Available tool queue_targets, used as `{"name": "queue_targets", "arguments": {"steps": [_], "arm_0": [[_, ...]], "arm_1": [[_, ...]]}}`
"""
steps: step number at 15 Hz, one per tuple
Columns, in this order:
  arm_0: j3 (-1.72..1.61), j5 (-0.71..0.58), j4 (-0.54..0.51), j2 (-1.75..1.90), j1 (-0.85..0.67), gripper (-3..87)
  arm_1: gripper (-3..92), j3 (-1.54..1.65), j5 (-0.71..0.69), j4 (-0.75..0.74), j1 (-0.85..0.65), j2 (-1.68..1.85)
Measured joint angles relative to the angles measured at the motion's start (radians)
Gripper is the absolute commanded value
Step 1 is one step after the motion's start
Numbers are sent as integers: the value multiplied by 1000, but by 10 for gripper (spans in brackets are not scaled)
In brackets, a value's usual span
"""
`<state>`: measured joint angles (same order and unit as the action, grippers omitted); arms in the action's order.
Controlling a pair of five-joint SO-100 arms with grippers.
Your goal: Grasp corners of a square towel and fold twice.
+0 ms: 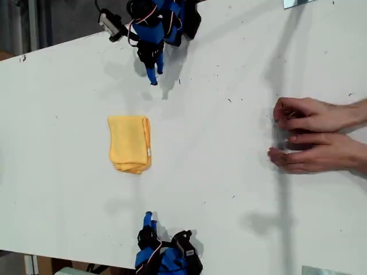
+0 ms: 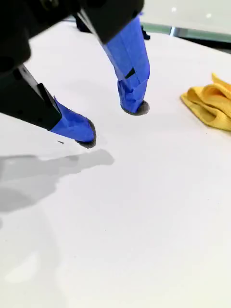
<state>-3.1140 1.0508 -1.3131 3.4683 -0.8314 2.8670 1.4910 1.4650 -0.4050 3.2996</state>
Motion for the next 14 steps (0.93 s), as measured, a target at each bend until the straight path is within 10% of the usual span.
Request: {"name": "queue_targets", "arguments": {"steps": [14], "arm_0": [[0, 0, 0, 0, 0, 159]], "arm_1": [[218, 0, -3, 0, 0, 0]]}}
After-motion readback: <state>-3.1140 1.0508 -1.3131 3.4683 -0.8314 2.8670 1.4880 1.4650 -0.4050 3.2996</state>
